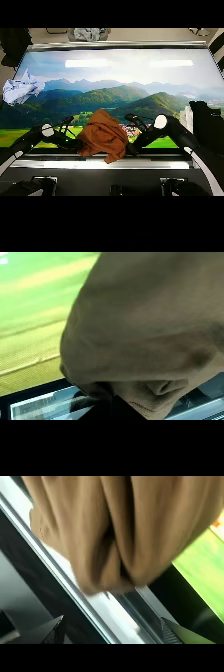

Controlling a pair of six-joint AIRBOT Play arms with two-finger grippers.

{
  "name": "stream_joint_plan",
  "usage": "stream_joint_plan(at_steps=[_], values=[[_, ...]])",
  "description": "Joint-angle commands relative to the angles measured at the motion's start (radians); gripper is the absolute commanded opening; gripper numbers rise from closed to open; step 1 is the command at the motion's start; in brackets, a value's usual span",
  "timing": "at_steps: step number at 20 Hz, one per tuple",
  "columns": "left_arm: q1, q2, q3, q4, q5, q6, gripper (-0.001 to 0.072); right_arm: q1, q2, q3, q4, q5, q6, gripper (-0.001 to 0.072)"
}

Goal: Fold the shirts.

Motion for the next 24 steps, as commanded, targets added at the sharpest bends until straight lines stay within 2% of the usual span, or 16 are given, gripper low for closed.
stream_joint_plan(at_steps=[1,4,5,6,7,9,11,15,18,21,24], values=[[-0.003,0.000,0.000,-0.005,0.005,0.000,0.0026,0.004,-0.026,-0.057,0.131,-0.121,-0.002,0.0717],[-0.003,0.009,0.000,-0.005,0.005,0.000,0.0026,0.003,-0.065,-0.070,0.143,-0.159,-0.002,0.0696],[-0.003,0.012,0.000,-0.005,0.005,0.000,0.0026,0.004,-0.079,-0.070,0.153,-0.166,-0.004,0.0592],[-0.003,0.018,0.002,-0.005,0.005,0.000,0.0027,0.004,-0.087,-0.070,0.166,-0.175,-0.005,0.0376],[-0.003,0.025,0.008,-0.005,0.005,0.000,0.0026,0.003,-0.088,-0.069,0.171,-0.184,-0.005,0.0033],[-0.001,0.051,0.051,0.011,0.004,0.000,0.0025,0.003,-0.081,-0.051,0.172,-0.184,-0.076,0.0044],[0.006,0.109,0.161,0.050,0.002,0.000,0.0024,-0.001,-0.037,0.020,0.104,-0.124,-0.137,0.0043],[0.052,0.245,0.584,0.176,0.002,0.000,0.0023,-0.002,0.149,0.378,-0.295,-0.019,-0.135,0.0044],[0.100,0.301,0.982,0.190,0.003,-0.001,0.0023,-0.002,0.294,0.745,-0.518,-0.057,-0.134,0.0044],[0.098,0.324,1.326,0.176,0.008,0.000,0.0023,0.000,0.388,0.989,-0.495,-0.075,-0.069,0.0044],[0.098,0.346,1.440,0.084,0.010,0.000,0.0023,0.000,0.448,1.053,-0.444,-0.030,0.022,0.0045]])
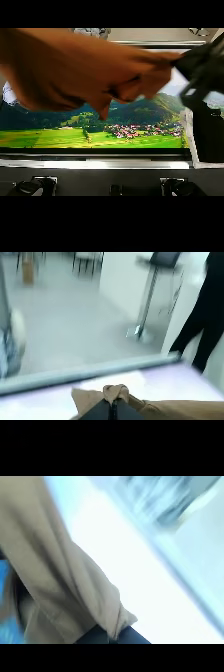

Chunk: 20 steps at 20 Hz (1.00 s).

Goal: Fold the shirts.

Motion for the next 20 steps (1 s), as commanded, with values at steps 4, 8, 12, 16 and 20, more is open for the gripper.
stream_joint_plan(at_steps=[4,8,12,16,20], values=[[0.005,0.041,0.173,-0.054,0.019,0.000,0.0023,0.000,0.103,0.121,-0.043,0.085,0.106,0.0045],[0.005,0.019,0.172,-0.041,0.078,0.055,0.0023,0.000,0.084,0.122,-0.060,0.138,0.160,0.0045],[0.005,-0.093,0.147,0.076,0.092,0.080,0.0024,0.000,-0.053,0.122,-0.138,0.418,0.226,0.0045],[0.005,-0.297,0.035,0.090,0.092,0.132,0.0025,0.000,-0.303,0.053,-0.180,0.482,0.210,0.0046],[0.007,-0.578,-0.016,0.090,0.092,0.161,0.0026,-0.001,-0.630,-0.038,-0.167,0.175,0.189,0.0047]])
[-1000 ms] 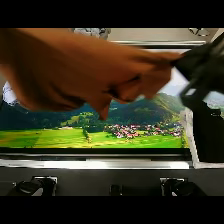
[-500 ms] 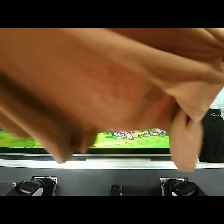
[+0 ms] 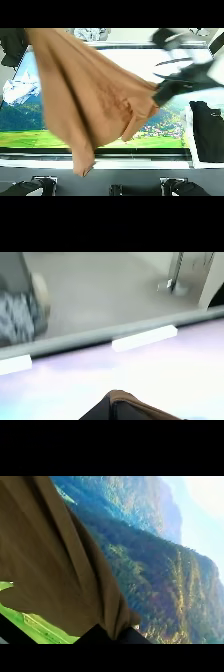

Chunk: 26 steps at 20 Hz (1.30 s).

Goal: Fold the shirts.

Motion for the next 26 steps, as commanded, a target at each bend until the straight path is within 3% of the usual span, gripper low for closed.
stream_joint_plan(at_steps=[1,3,6,7,8,9,10,11,14,17,20,22,23,26], values=[[0.002,-0.244,-0.035,0.002,-0.004,0.028,0.0026,0.000,-0.290,-0.046,0.008,-0.223,-0.009,0.0047],[0.002,-0.356,-0.035,0.001,-0.029,0.020,0.0027,0.000,-0.416,-0.046,0.033,-0.302,0.031,0.0047],[0.000,-0.465,-0.035,0.000,-0.148,-0.073,0.0030,0.000,-0.505,-0.046,0.128,-0.325,0.087,0.0047],[0.000,-0.484,-0.035,-0.004,-0.195,-0.096,0.0087,0.000,-0.509,-0.046,0.142,-0.350,0.090,0.0048],[0.001,-0.491,-0.035,-0.002,-0.237,-0.095,0.0273,-0.003,-0.502,-0.039,0.136,-0.355,0.093,0.0110],[0.009,-0.489,-0.030,0.014,-0.282,-0.095,0.0552,-0.016,-0.491,-0.018,0.132,-0.331,0.093,0.0362],[0.024,-0.486,-0.011,0.042,-0.338,-0.091,0.0679,-0.043,-0.473,0.007,0.134,-0.282,0.089,0.0609],[0.049,-0.481,0.013,0.065,-0.414,-0.071,0.0674,-0.086,-0.446,0.032,0.139,-0.218,0.056,0.0658],[0.179,-0.441,-0.013,0.063,-0.561,-0.109,0.0674,-0.289,-0.367,0.050,0.211,0.021,-0.117,0.0648],[0.280,-0.386,-0.204,-0.024,-0.650,-0.092,0.0667,-0.494,-0.353,-0.012,0.336,0.189,-0.132,0.0604],[0.296,-0.279,-0.579,-0.077,-0.573,-0.027,0.0667,-0.551,-0.316,-0.205,0.408,0.148,-0.143,0.0621],[0.287,-0.225,-0.781,-0.138,-0.474,0.028,0.0667,-0.528,-0.293,-0.338,0.459,0.101,-0.177,0.0670],[0.285,-0.214,-0.845,-0.179,-0.435,0.053,0.0667,-0.510,-0.288,-0.388,0.487,0.084,-0.202,0.0713],[0.262,-0.221,-0.938,-0.285,-0.353,0.082,0.0667,-0.440,-0.288,-0.481,0.521,0.023,-0.232,0.0716]])
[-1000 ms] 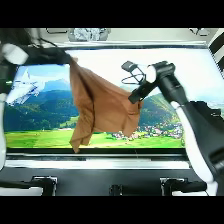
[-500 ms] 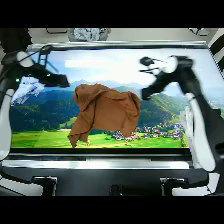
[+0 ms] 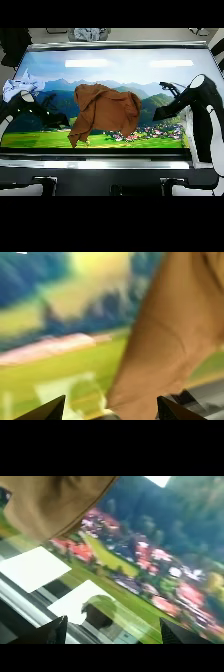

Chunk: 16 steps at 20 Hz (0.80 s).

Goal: Fold the shirts.

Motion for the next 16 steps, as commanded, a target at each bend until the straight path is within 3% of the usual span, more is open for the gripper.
stream_joint_plan(at_steps=[1,6,7,8,9,10,11,16], values=[[-0.026,0.017,-0.150,-0.119,0.113,0.053,0.0667,0.056,0.009,-0.117,0.060,-0.072,-0.041,0.0716],[-0.095,-0.006,-0.151,-0.126,0.153,0.056,0.0652,0.101,0.008,-0.177,0.143,-0.163,-0.039,0.0715],[-0.103,-0.006,-0.151,-0.126,0.160,0.055,0.0508,0.101,0.008,-0.203,0.194,-0.190,-0.040,0.0715],[-0.106,-0.006,-0.151,-0.129,0.166,0.055,0.0273,0.101,0.008,-0.232,0.248,-0.221,-0.040,0.0716],[-0.106,-0.006,-0.151,-0.130,0.165,0.040,0.0116,0.101,0.008,-0.267,0.292,-0.259,-0.040,0.0717],[-0.104,-0.005,-0.151,-0.129,0.161,0.020,0.0065,0.101,0.008,-0.301,0.317,-0.294,-0.040,0.0717],[-0.105,-0.002,-0.149,-0.130,0.153,0.022,0.0028,0.101,0.008,-0.338,0.336,-0.327,-0.032,0.0716],[-0.105,0.043,-0.103,-0.130,0.146,0.026,0.0026,0.207,0.006,-0.415,0.400,-0.470,-0.004,0.0715]])
